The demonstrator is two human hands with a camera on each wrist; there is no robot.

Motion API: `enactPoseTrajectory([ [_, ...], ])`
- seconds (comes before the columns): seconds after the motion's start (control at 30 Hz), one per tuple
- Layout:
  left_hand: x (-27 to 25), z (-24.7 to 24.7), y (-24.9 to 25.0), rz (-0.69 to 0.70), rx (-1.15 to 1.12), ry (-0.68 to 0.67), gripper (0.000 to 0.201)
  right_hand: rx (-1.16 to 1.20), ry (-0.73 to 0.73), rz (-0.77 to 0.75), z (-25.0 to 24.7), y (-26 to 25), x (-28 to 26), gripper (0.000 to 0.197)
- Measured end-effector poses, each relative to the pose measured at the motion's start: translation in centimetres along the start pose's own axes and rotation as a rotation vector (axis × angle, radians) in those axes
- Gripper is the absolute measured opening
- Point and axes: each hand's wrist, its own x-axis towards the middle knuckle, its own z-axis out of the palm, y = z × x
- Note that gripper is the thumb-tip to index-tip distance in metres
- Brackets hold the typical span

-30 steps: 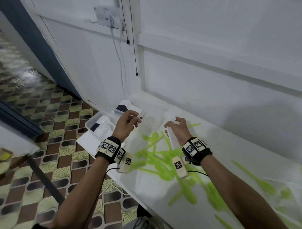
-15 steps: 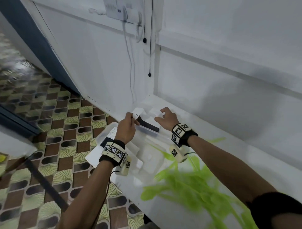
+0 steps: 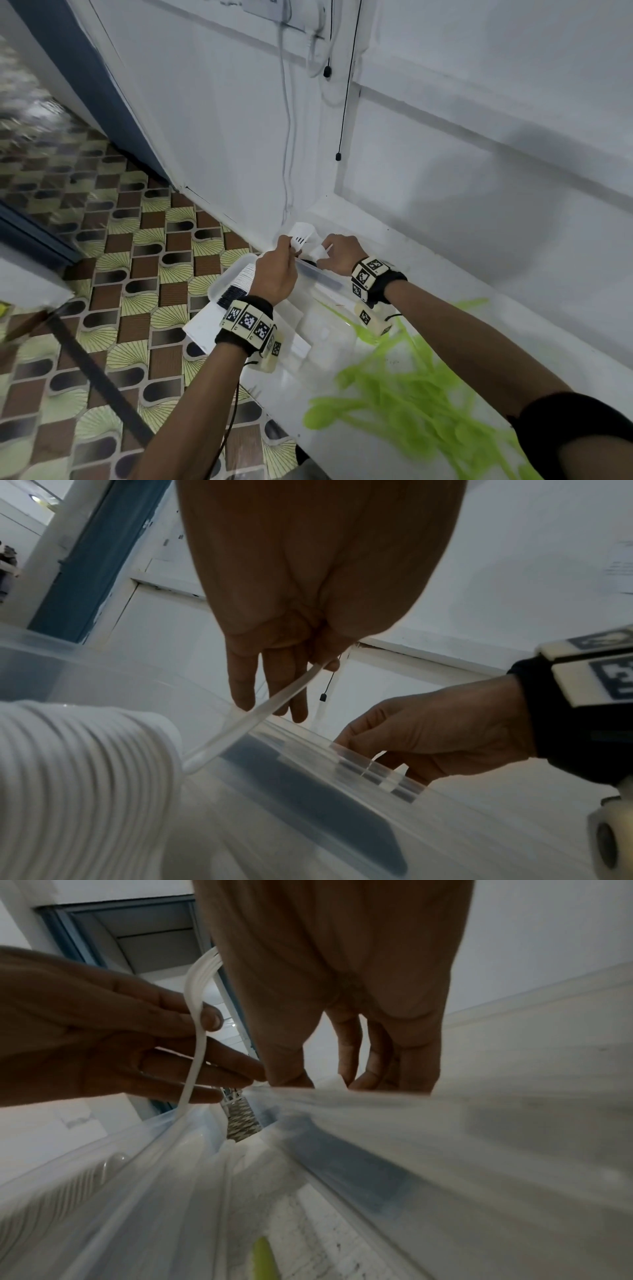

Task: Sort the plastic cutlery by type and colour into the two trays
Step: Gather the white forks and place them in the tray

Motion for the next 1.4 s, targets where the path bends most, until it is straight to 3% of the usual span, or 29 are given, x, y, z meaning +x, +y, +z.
enactPoseTrajectory([
  [0.23, 0.0, -0.1, 0.0, -0.001, 0.016, -0.012, 0.018, -0.032, -0.044, -0.049, -0.5, 0.3, -0.3, 0.022],
  [0.47, -0.9, -0.5, 1.8, -0.034, -0.135, 0.022, 0.010, 0.155, 0.165, -0.039, -1.0, 2.0, -3.5, 0.027],
  [0.6, -2.0, 0.4, 4.7, 0.064, -0.220, 0.067, 0.016, 0.287, 0.261, -0.097, -2.2, 4.0, -7.8, 0.020],
  [0.87, -6.8, 5.5, 12.2, 0.193, -0.435, -0.040, 0.010, 0.395, 0.467, -0.091, -4.2, 13.1, -19.1, 0.030],
  [0.93, -8.6, 6.9, 14.5, 0.212, -0.506, -0.077, 0.003, 0.403, 0.484, -0.051, -4.4, 15.8, -22.0, 0.030],
  [1.07, -12.5, 9.9, 18.6, 0.199, -0.650, -0.167, 0.015, 0.363, 0.443, 0.034, -4.8, 21.2, -28.1, 0.033],
  [1.13, -14.1, 11.5, 20.2, 0.226, -0.601, -0.170, 0.018, 0.317, 0.428, 0.053, -5.0, 23.5, -31.0, 0.033],
  [1.23, -16.4, 14.2, 22.1, 0.291, -0.486, -0.205, 0.039, 0.263, 0.448, 0.099, -4.8, 27.0, -35.0, 0.026],
  [1.3, -18.0, 15.7, 23.5, 0.275, -0.440, -0.224, 0.044, 0.194, 0.465, 0.118, -4.5, 29.2, -37.4, 0.024],
  [1.4, -20.2, 17.2, 25.5, 0.220, -0.416, -0.261, 0.044, 0.056, 0.365, 0.182, -4.3, 31.8, -40.3, 0.027],
])
